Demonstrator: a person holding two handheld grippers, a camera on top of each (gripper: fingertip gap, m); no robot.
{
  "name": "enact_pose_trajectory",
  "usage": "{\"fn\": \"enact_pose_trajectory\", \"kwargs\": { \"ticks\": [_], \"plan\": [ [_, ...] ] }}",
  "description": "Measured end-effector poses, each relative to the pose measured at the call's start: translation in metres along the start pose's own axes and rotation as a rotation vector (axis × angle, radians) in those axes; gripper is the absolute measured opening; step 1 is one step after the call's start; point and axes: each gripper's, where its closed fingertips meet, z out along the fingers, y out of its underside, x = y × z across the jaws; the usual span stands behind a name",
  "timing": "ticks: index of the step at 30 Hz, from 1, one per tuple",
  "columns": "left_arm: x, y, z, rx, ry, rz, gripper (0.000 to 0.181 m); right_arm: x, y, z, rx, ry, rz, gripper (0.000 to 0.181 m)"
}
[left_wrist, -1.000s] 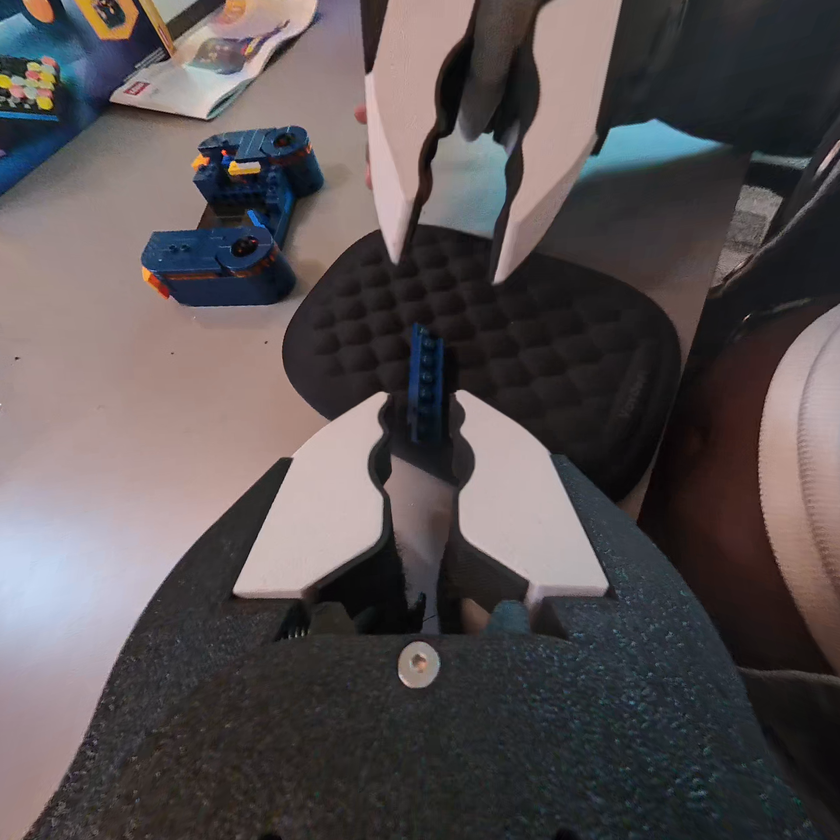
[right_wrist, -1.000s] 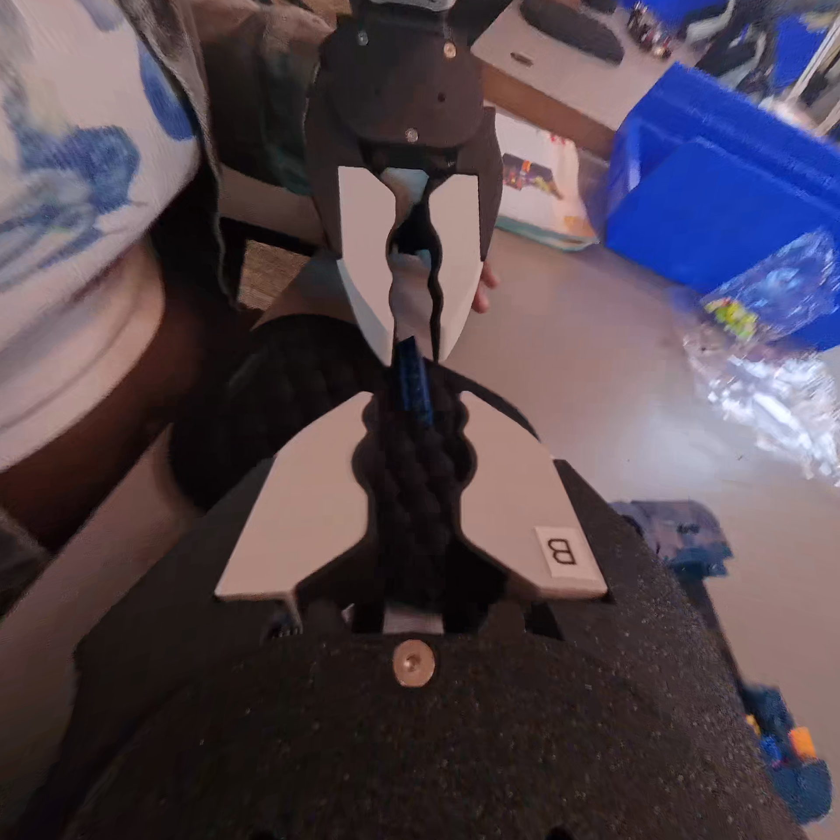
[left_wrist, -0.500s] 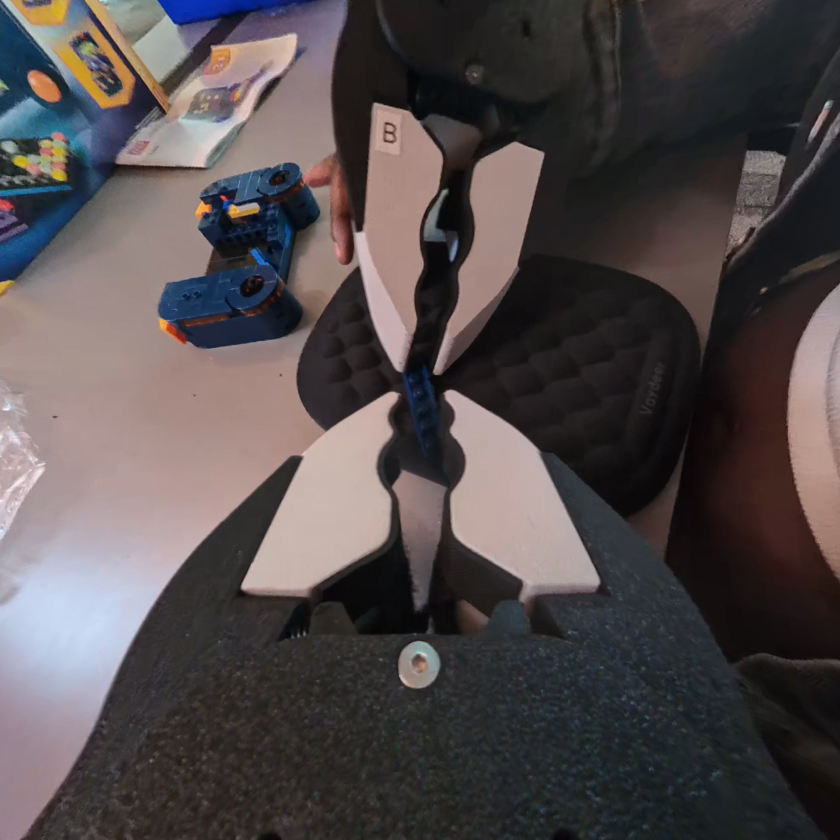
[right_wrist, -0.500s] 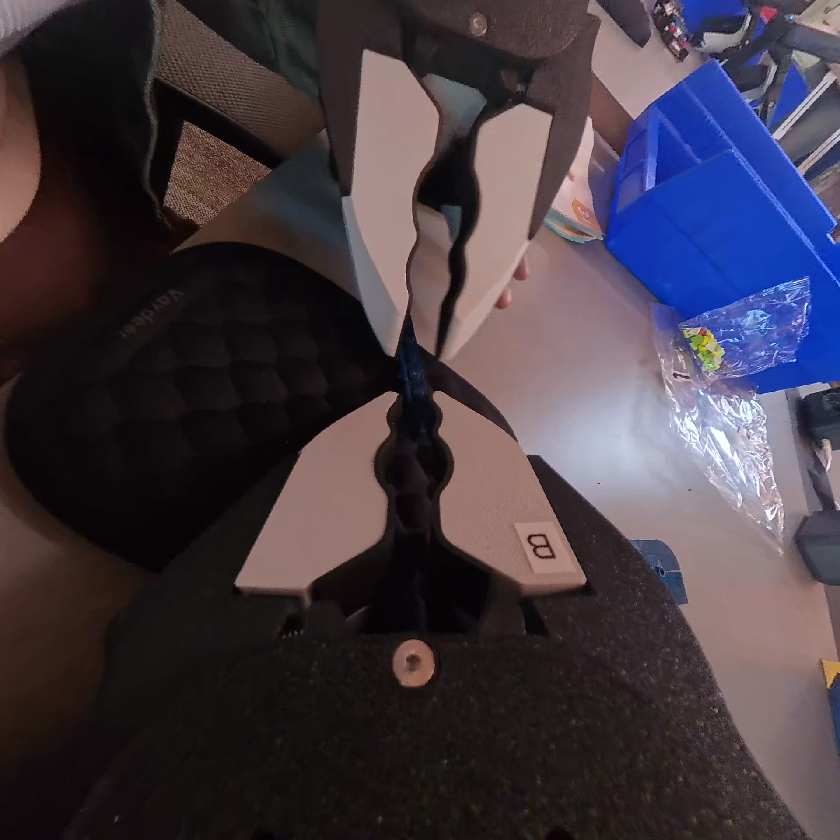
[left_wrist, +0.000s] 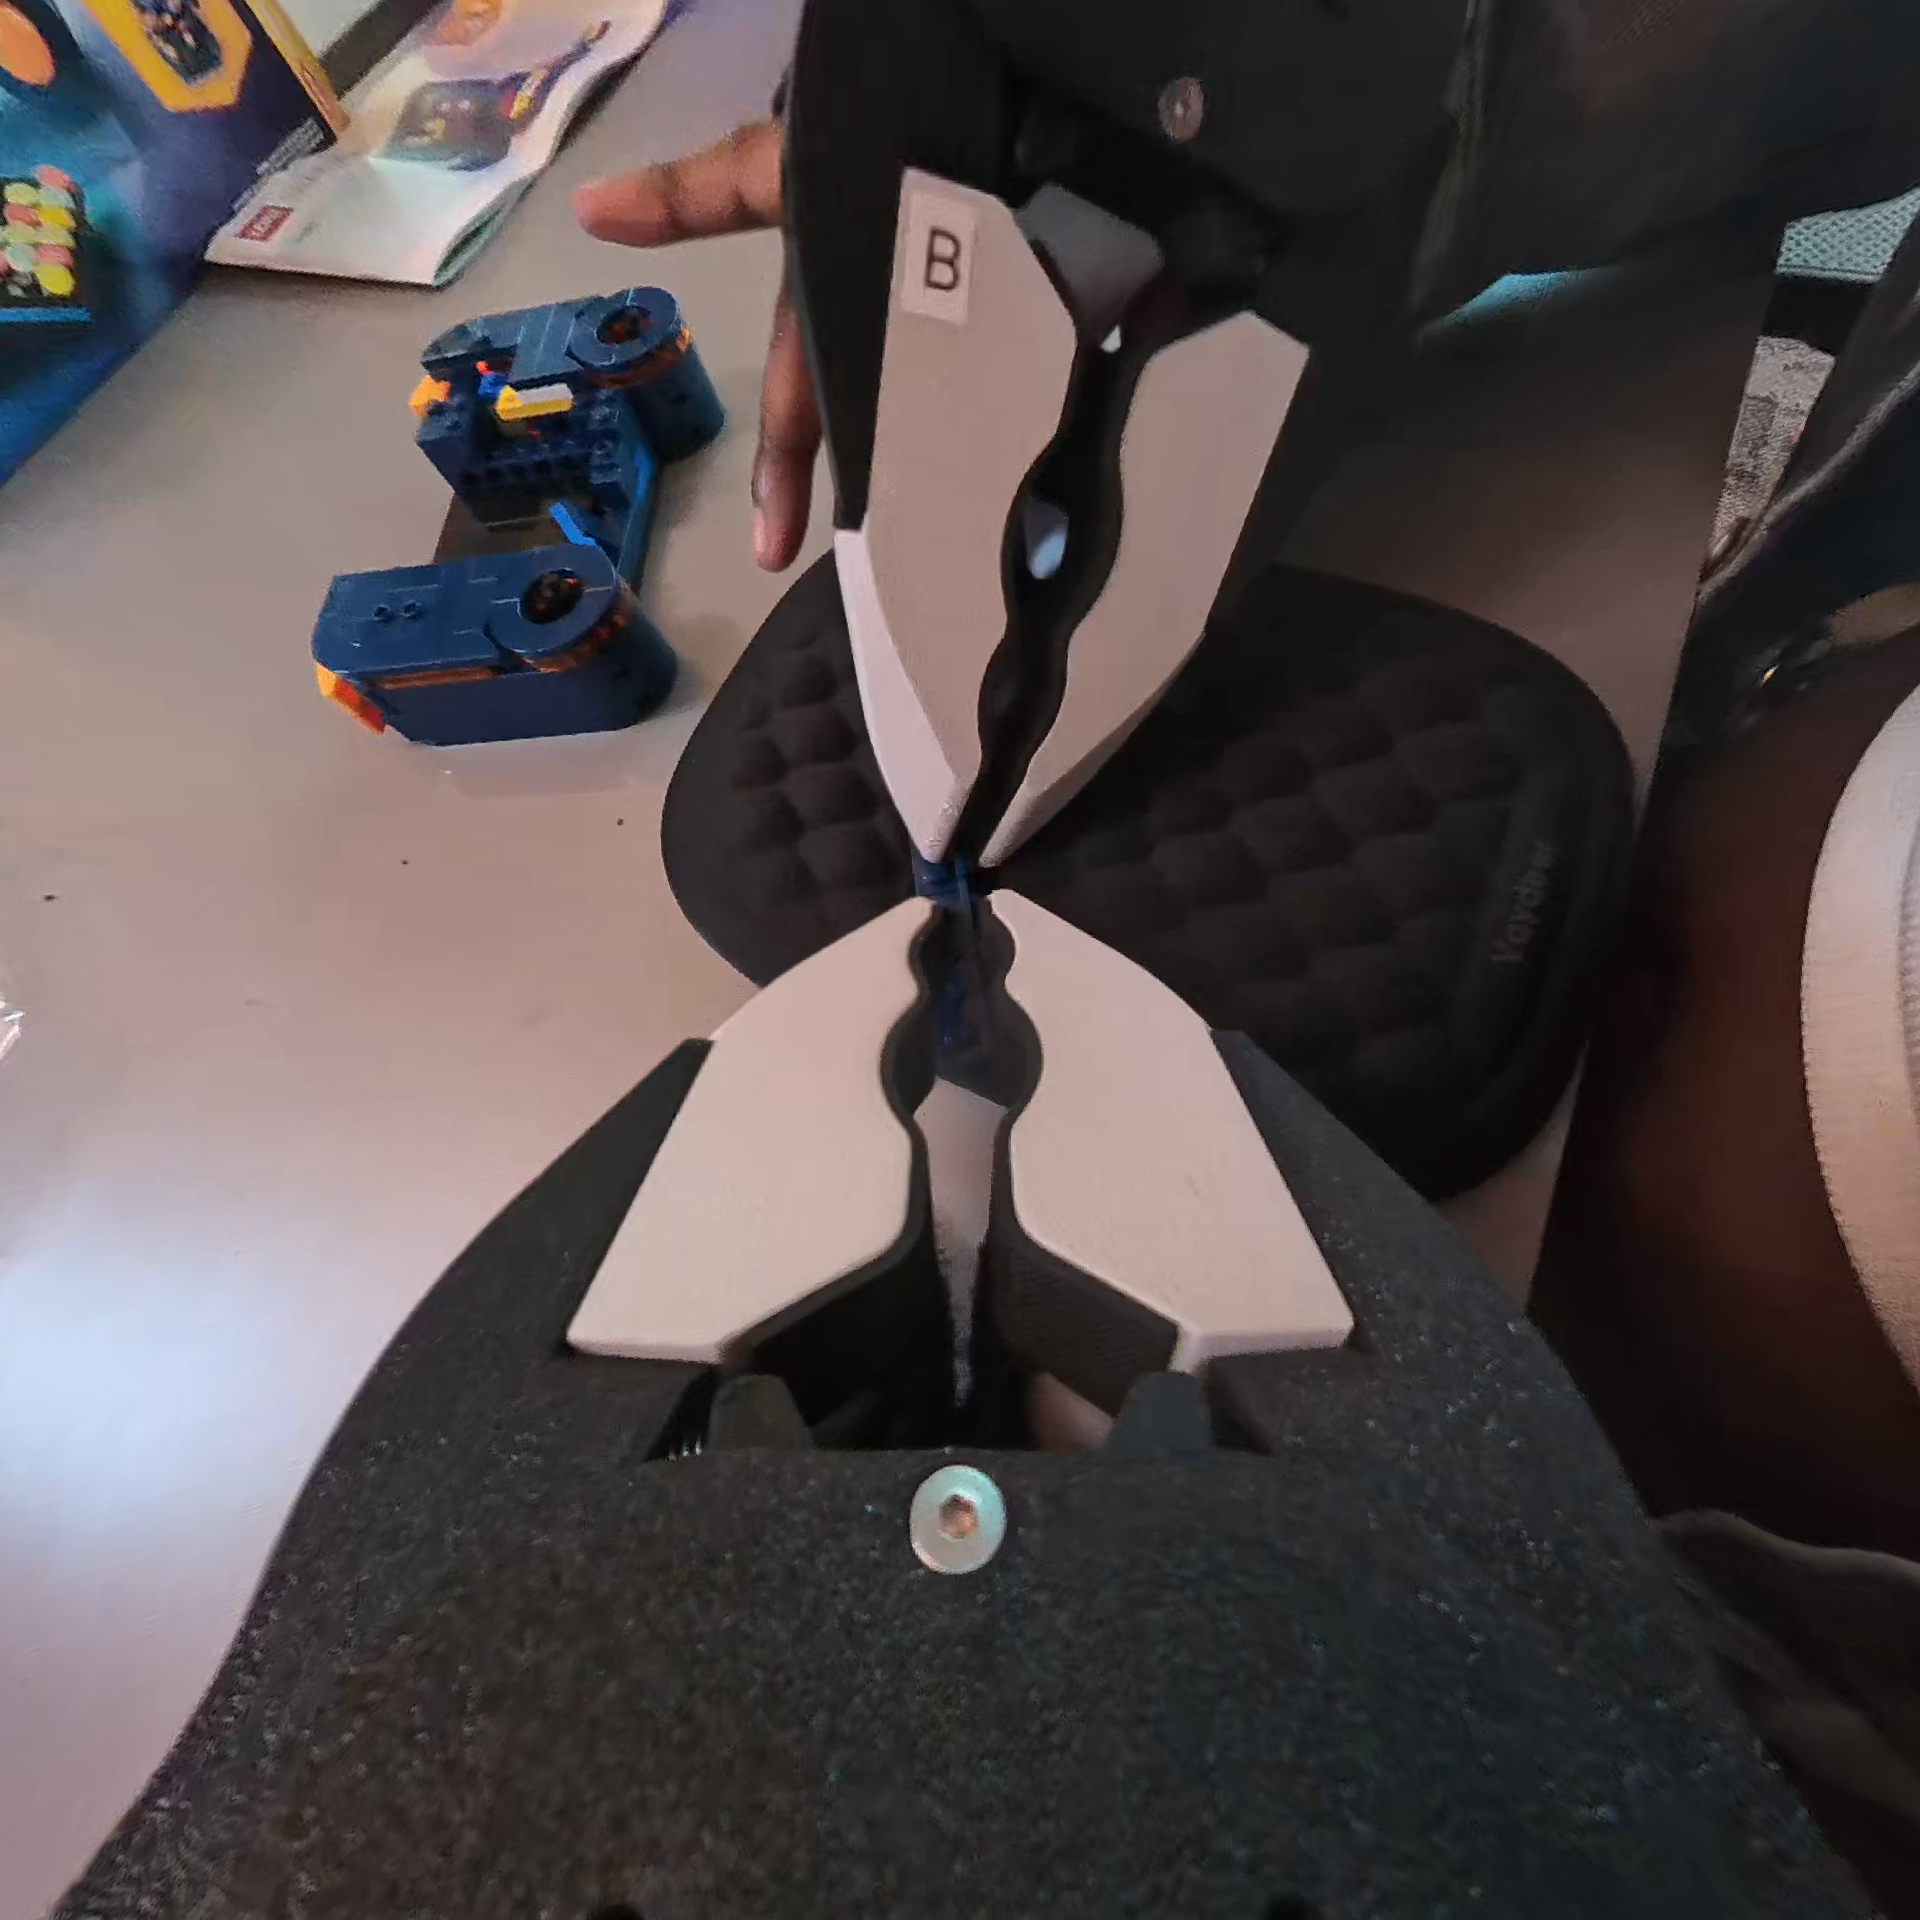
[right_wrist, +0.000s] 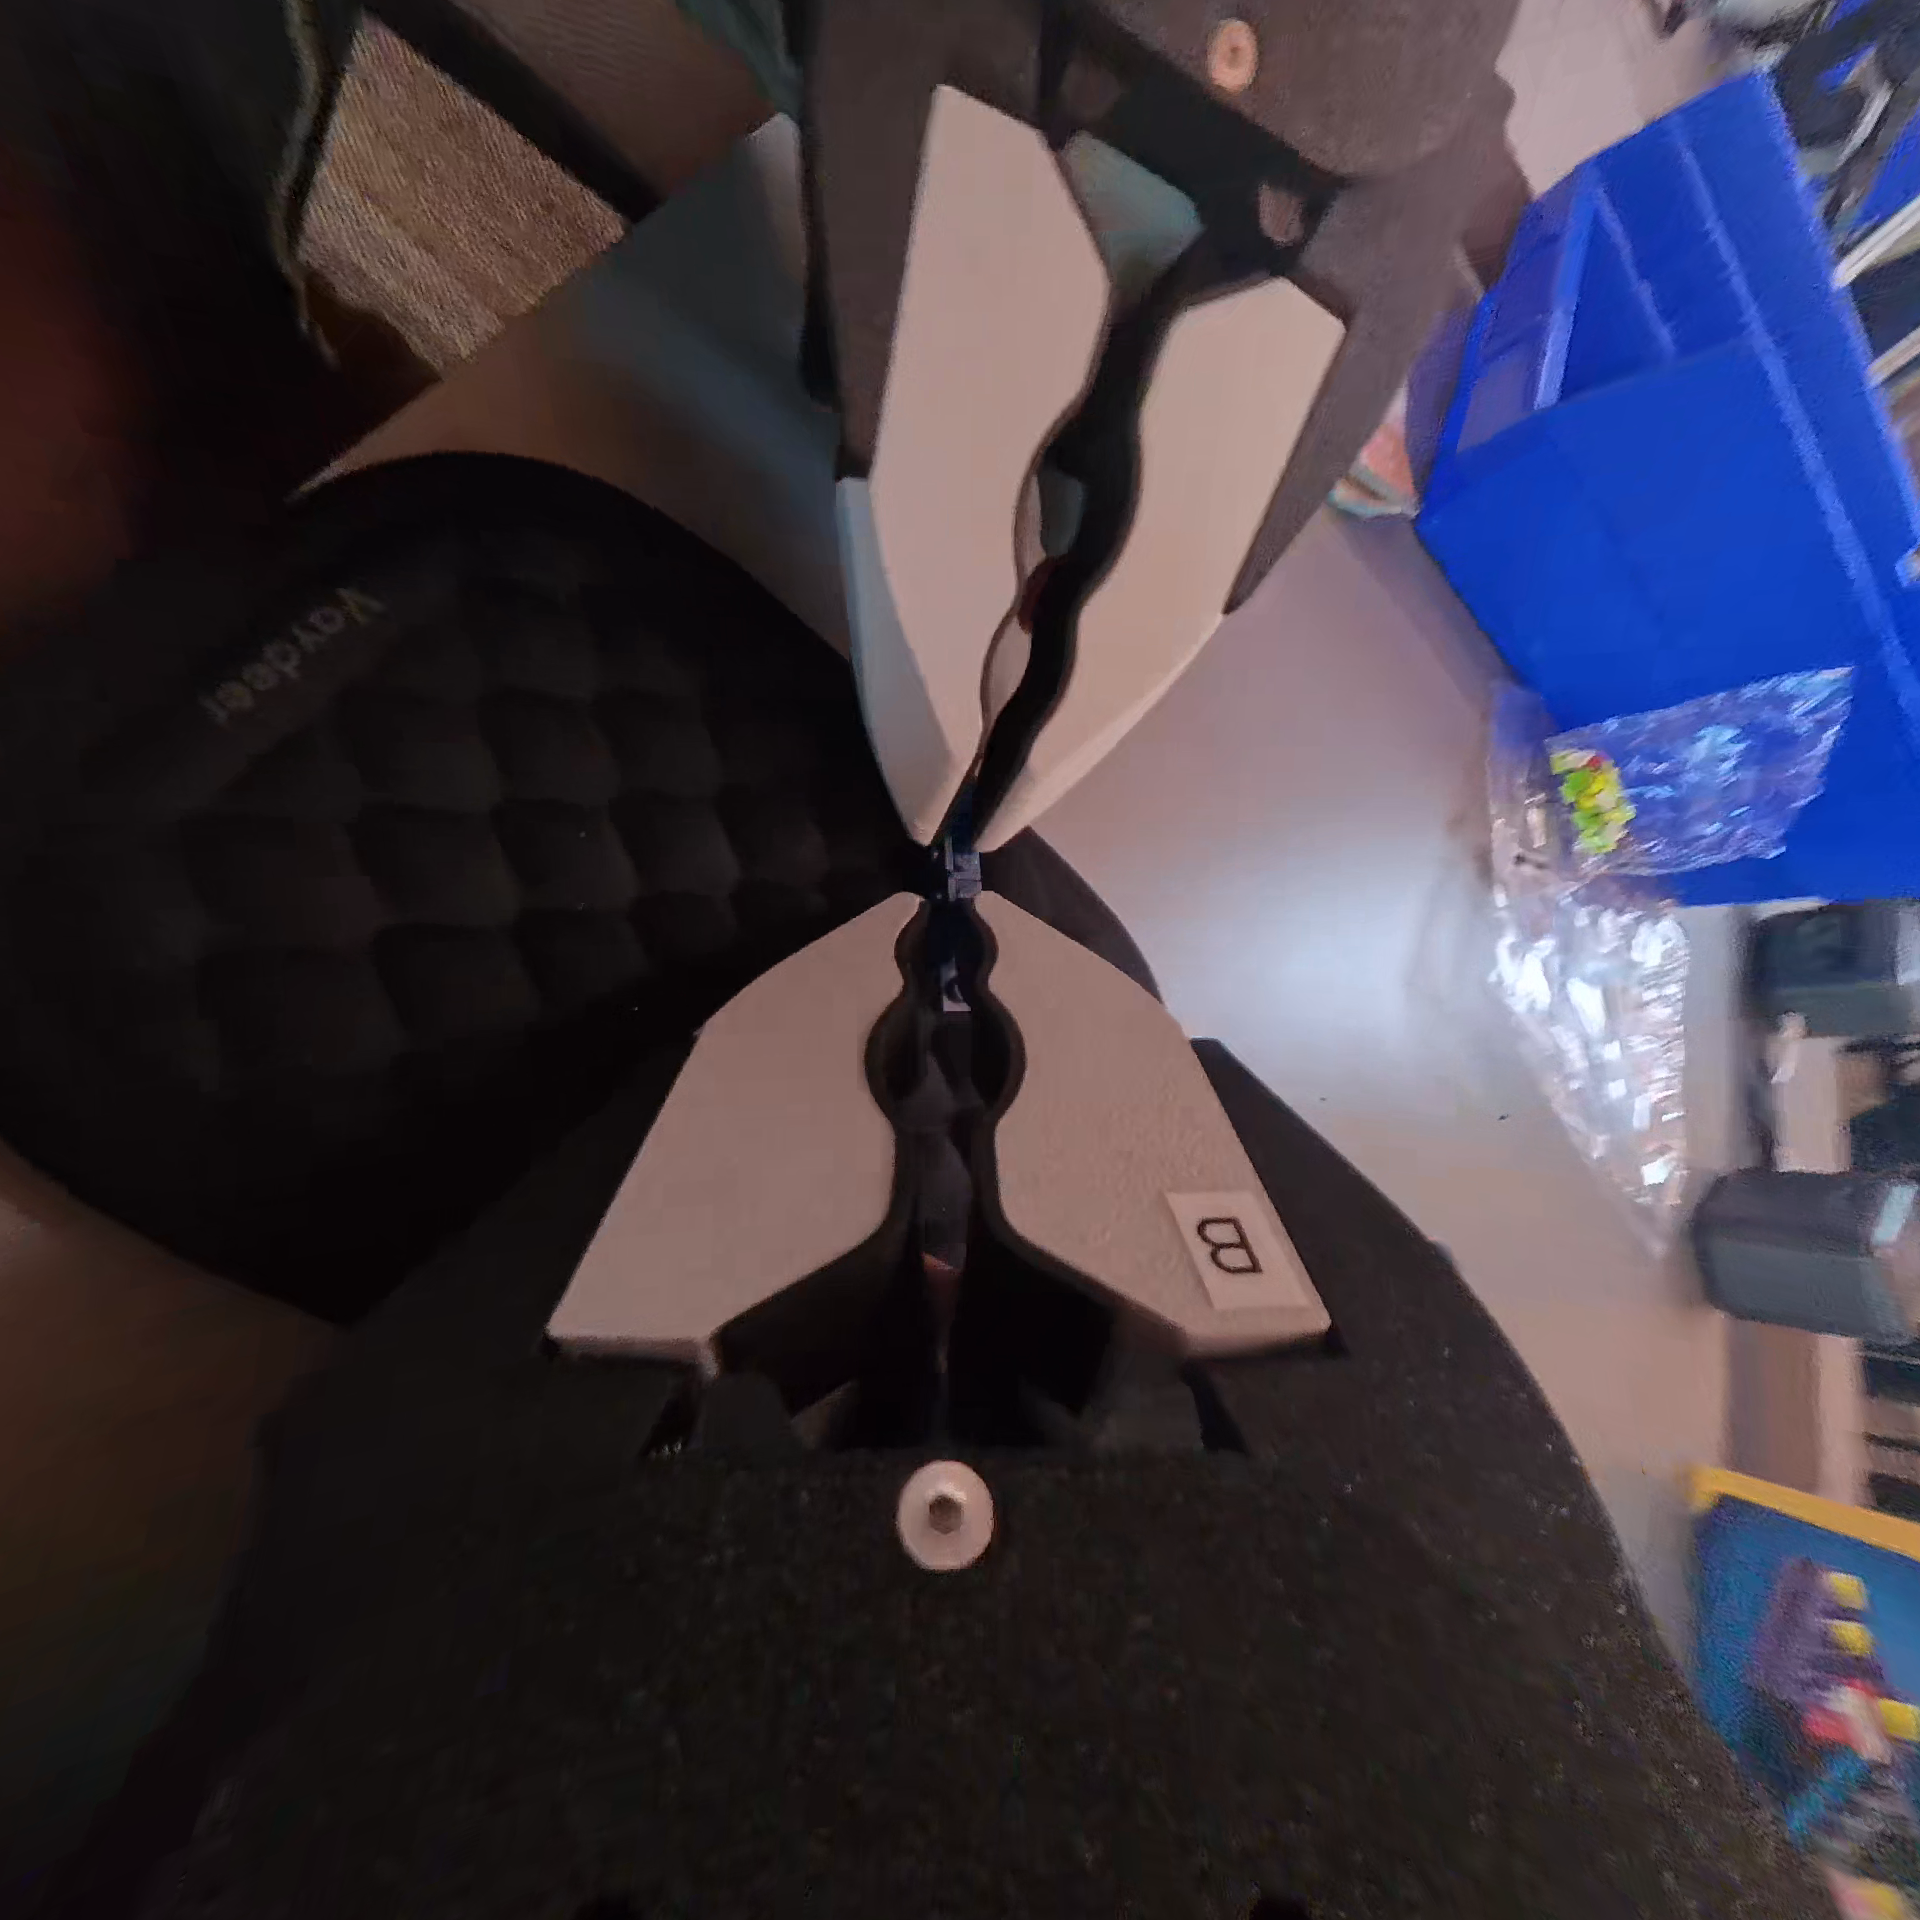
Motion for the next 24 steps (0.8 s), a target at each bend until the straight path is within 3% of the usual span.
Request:
{"fn": "enact_pose_trajectory", "kwargs": {
  "ticks": [6,12,15,16,19,24],
  "plan": [
    [-0.003,0.0015,-0.0006,0.032,0.044,-0.114,0.001,0.0041,-0.0013,0.0007,0.102,-0.136,0.41,0.003],
    [-0.0056,0.003,-0.0002,0.024,0.049,-0.108,0.001,0.0088,-0.0022,0.001,0.141,-0.162,0.69,0.001],
    [-0.0064,0.0025,0.0001,0.021,0.05,-0.105,0.001,0.0097,-0.0023,0.0005,0.149,-0.164,0.731,0.001],
    [-0.0059,0.0025,0.0002,0.023,0.054,-0.101,0.001,0.0089,-0.0025,0.0003,0.14,-0.153,0.671,0.001],
    [-0.0043,0.0031,0.0013,0.014,0.07,-0.086,0.0,0.004,-0.0007,0.0007,0.01,-0.042,0.23,0.001],
    [-0.0043,0.0038,0.0023,0.006,0.095,-0.098,0.0,0.0019,0.0032,0.0024,-0.18,-0.047,-0.017,0.004]
  ]
}}
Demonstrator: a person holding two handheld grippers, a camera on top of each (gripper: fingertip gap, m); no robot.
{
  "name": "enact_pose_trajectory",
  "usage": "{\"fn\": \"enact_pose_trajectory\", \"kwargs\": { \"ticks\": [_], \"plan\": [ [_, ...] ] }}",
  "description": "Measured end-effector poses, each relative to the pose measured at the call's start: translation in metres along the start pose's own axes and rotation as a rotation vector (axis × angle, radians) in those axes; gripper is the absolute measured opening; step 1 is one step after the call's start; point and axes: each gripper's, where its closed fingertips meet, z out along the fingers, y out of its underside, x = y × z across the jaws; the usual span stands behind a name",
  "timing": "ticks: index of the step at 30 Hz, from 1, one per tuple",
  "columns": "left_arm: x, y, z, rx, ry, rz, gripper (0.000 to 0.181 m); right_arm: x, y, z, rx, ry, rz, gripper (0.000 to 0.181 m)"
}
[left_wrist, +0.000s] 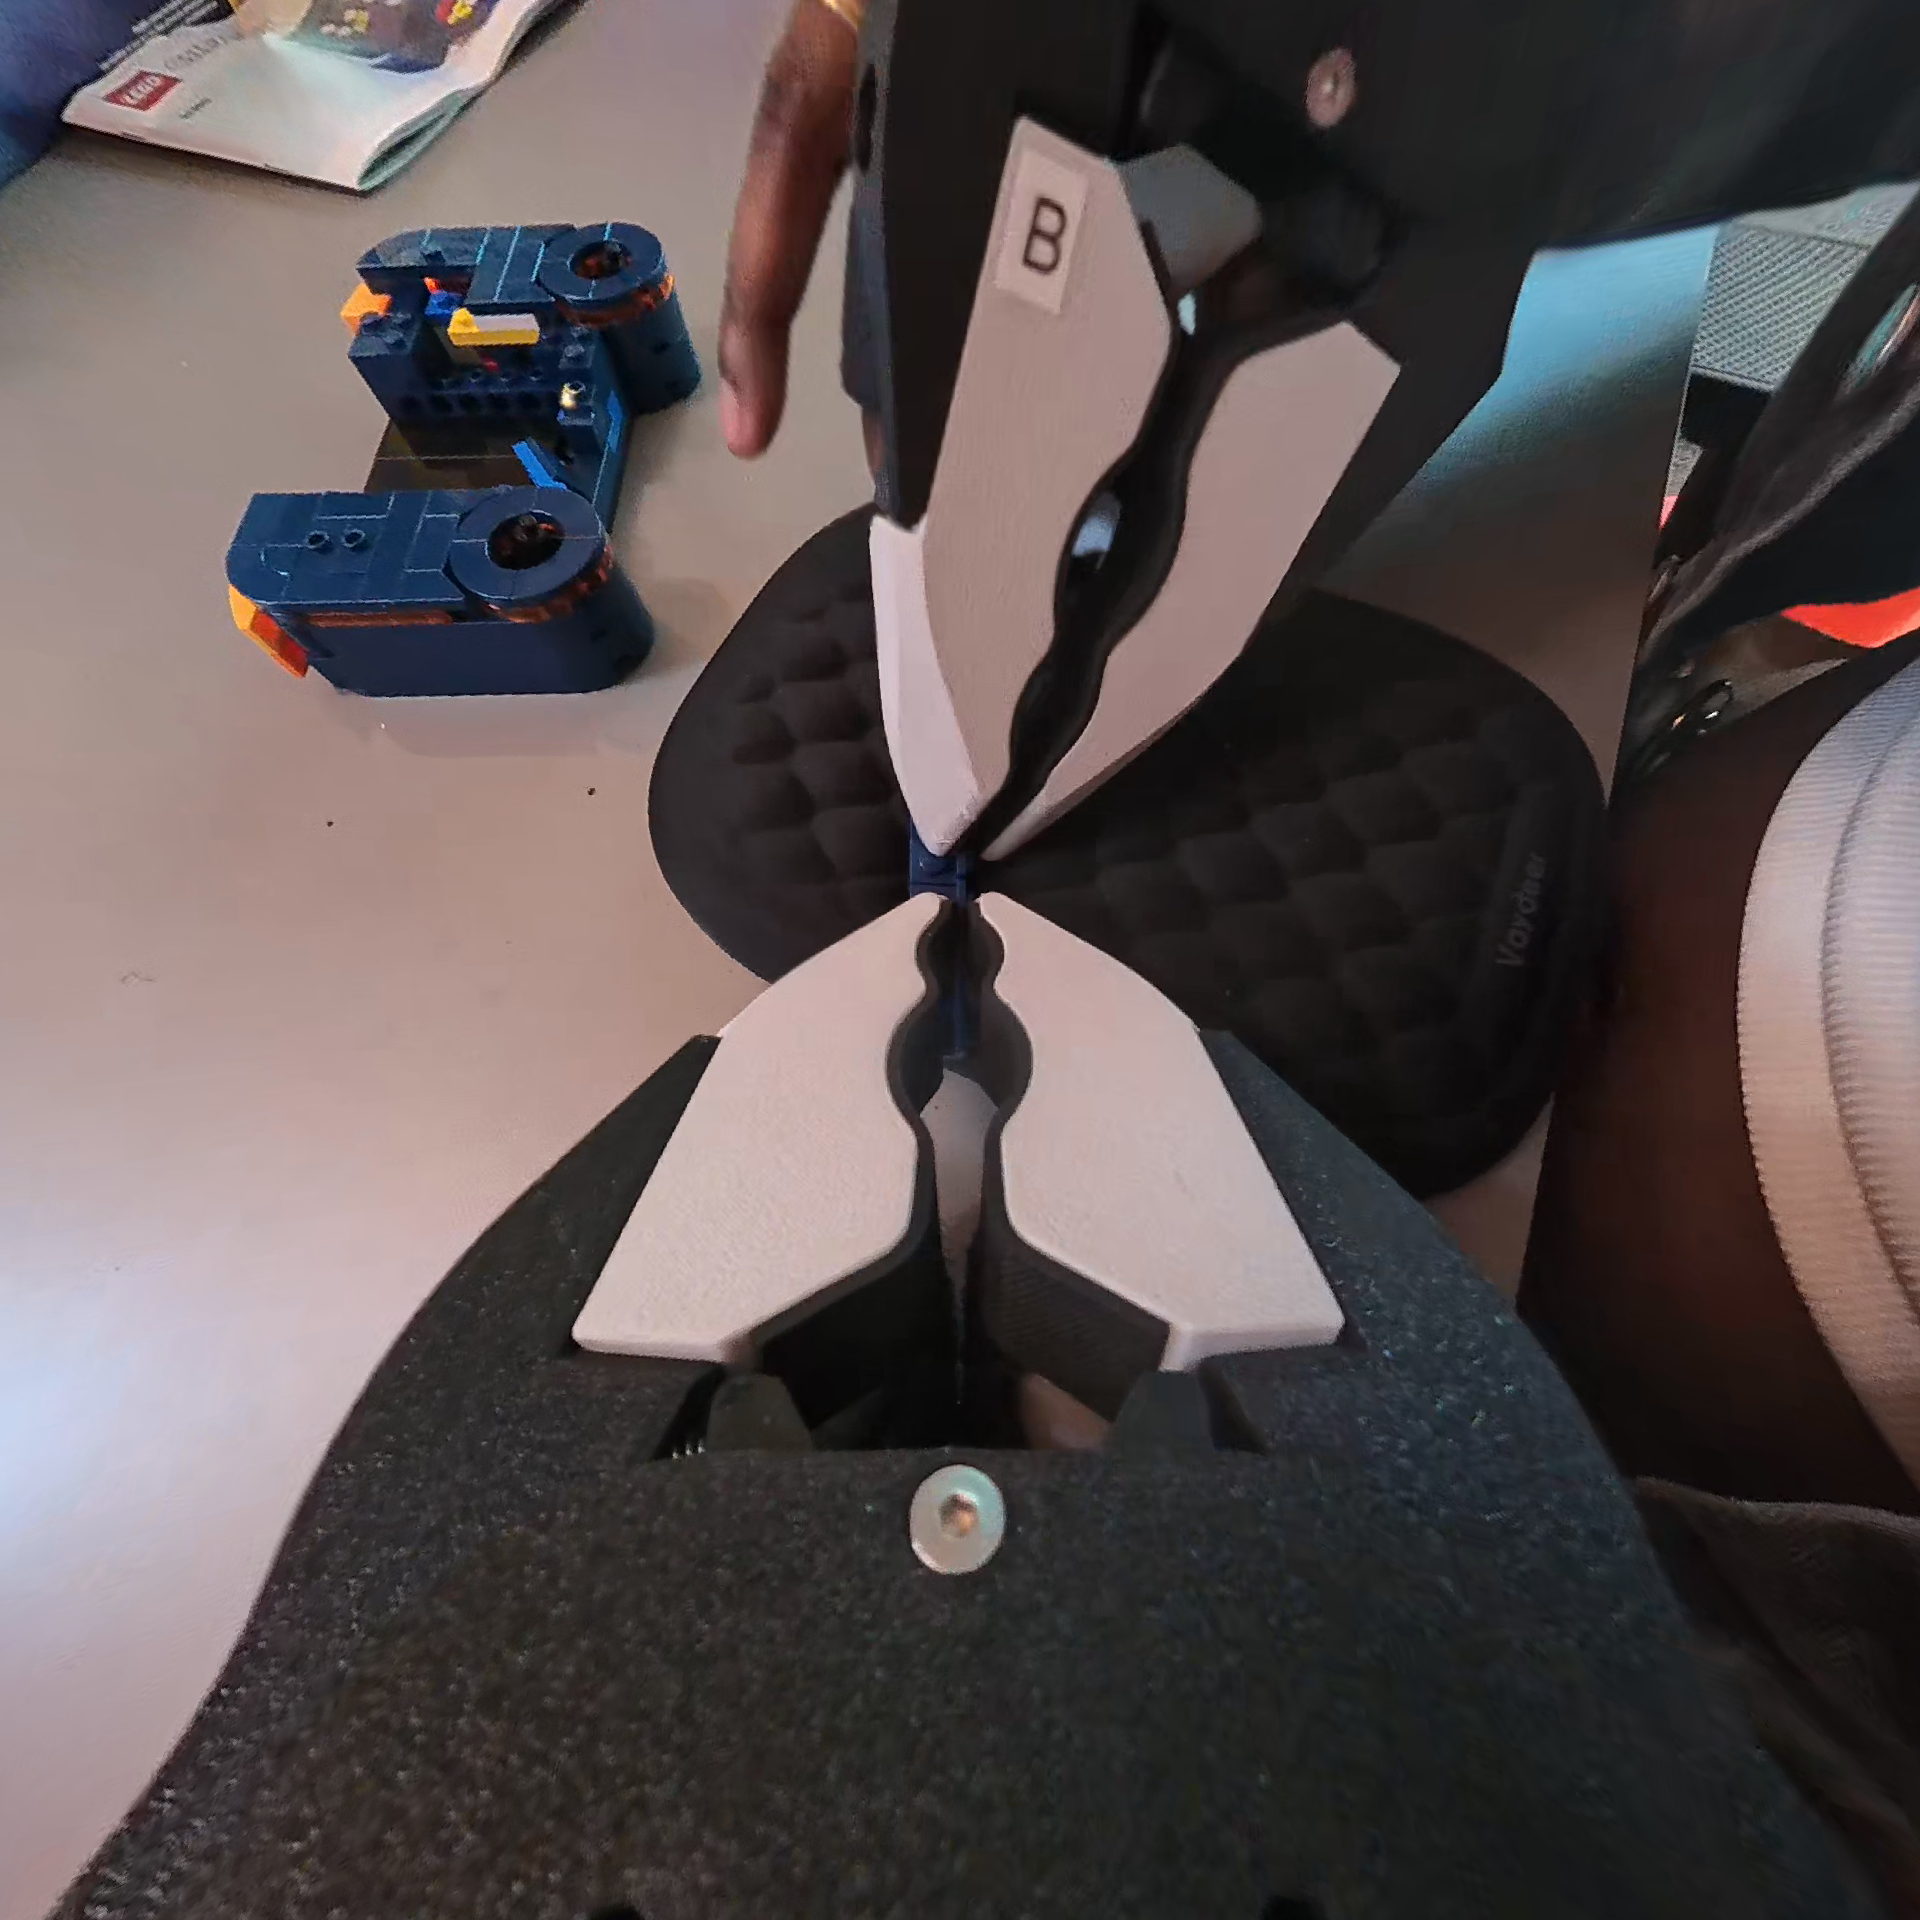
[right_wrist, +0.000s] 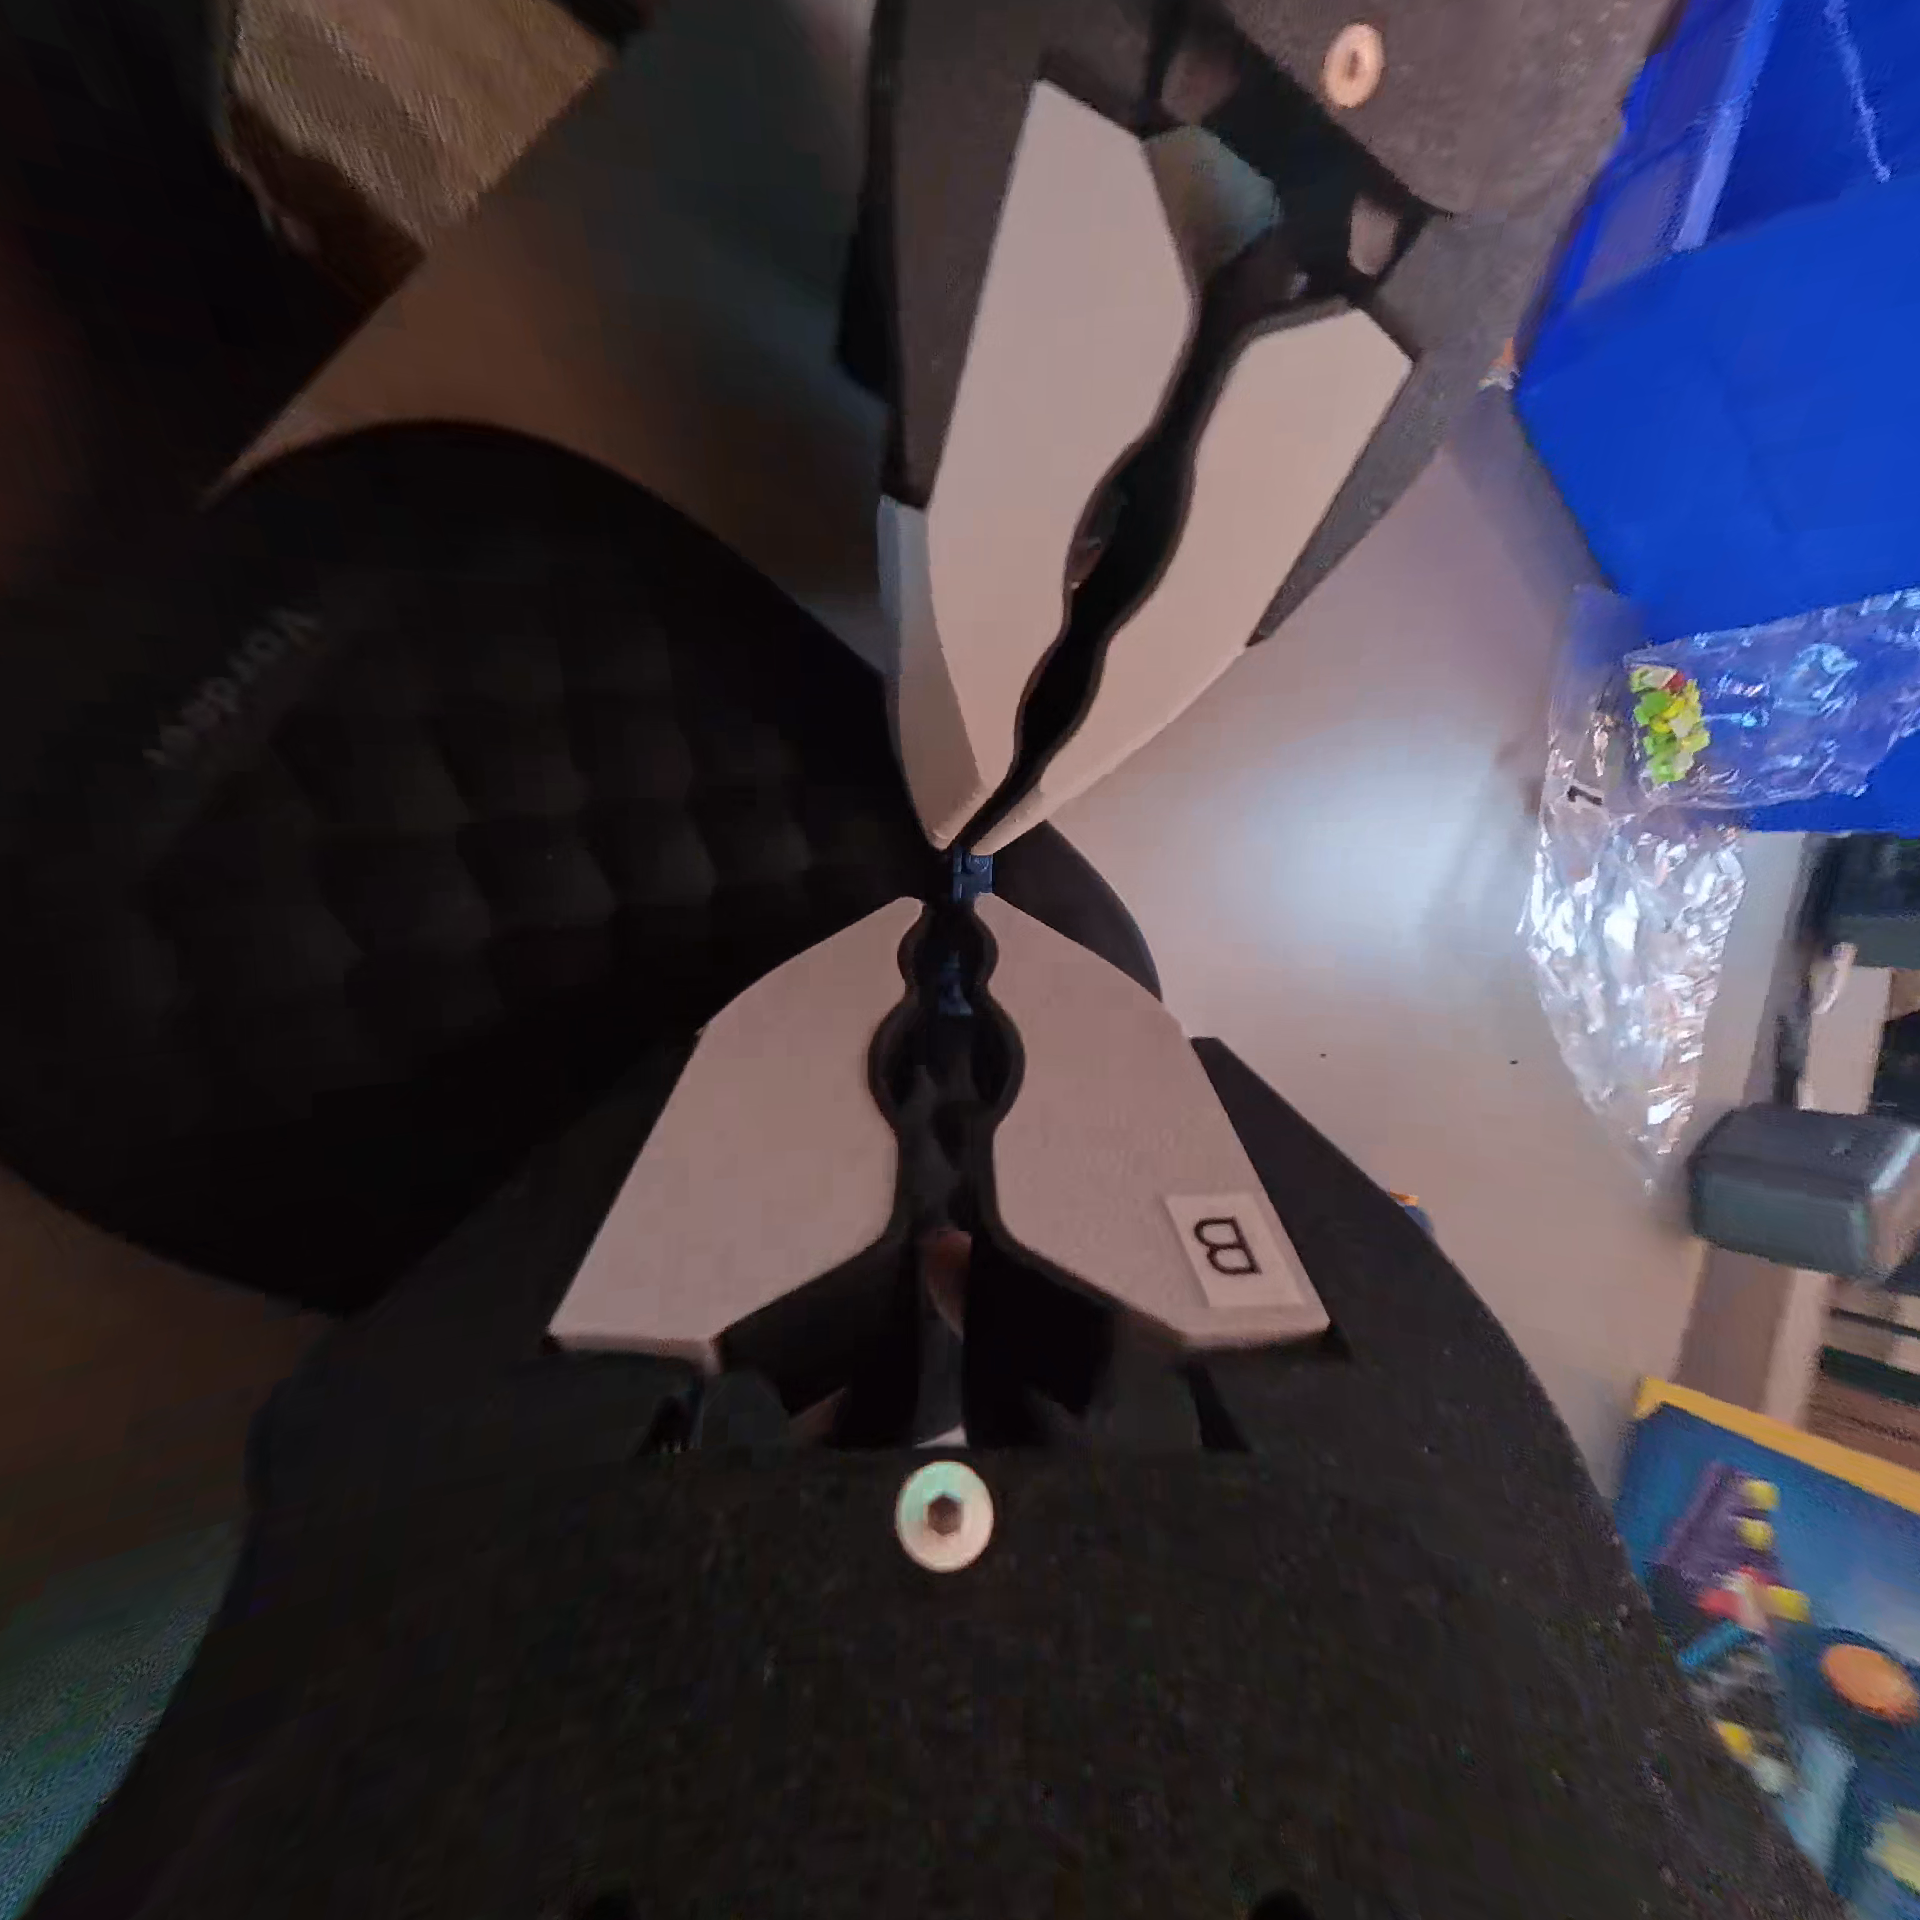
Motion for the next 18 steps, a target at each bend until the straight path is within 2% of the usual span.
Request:
{"fn": "enact_pose_trajectory", "kwargs": {
  "ticks": [3,6,7,10,12,13,14,15,18],
  "plan": [
    [0.0,0.001,0.001,-0.005,0.002,-0.005,0.0,0.001,0.002,0.002,-0.109,0.036,-0.163,0.004],
    [-0.001,0.002,0.0,-0.008,0.004,-0.024,0.0,0.003,0.002,0.002,-0.164,0.171,-0.213,0.003],
    [0.0,0.001,0.0,-0.009,0.008,-0.029,0.0,0.002,0.002,0.002,-0.128,0.202,-0.149,0.003],
    [-0.001,0.001,0.001,-0.006,0.004,-0.027,0.0,0.003,0.001,0.001,0.065,0.184,0.268,0.002],
    [-0.002,0.001,0.0,-0.007,0.006,-0.032,0.0,0.007,0.0,-0.001,0.134,0.191,0.452,0.003],
    [-0.001,0.001,0.002,-0.011,0.014,-0.031,0.0,0.02,-0.006,-0.008,0.217,0.252,0.543,0.001],
    [0.0,0.0,0.003,-0.02,0.008,-0.008,0.0,0.031,-0.017,-0.017,0.34,0.246,0.676,0.001],
    [0.0,0.001,0.003,-0.026,0.008,0.001,0.0,0.038,-0.022,-0.019,0.395,0.209,0.768,0.0],
    [-0.001,0.0,0.002,-0.003,0.022,-0.04,0.0,0.034,-0.009,-0.015,0.307,0.163,0.676,0.001]
  ]
}}
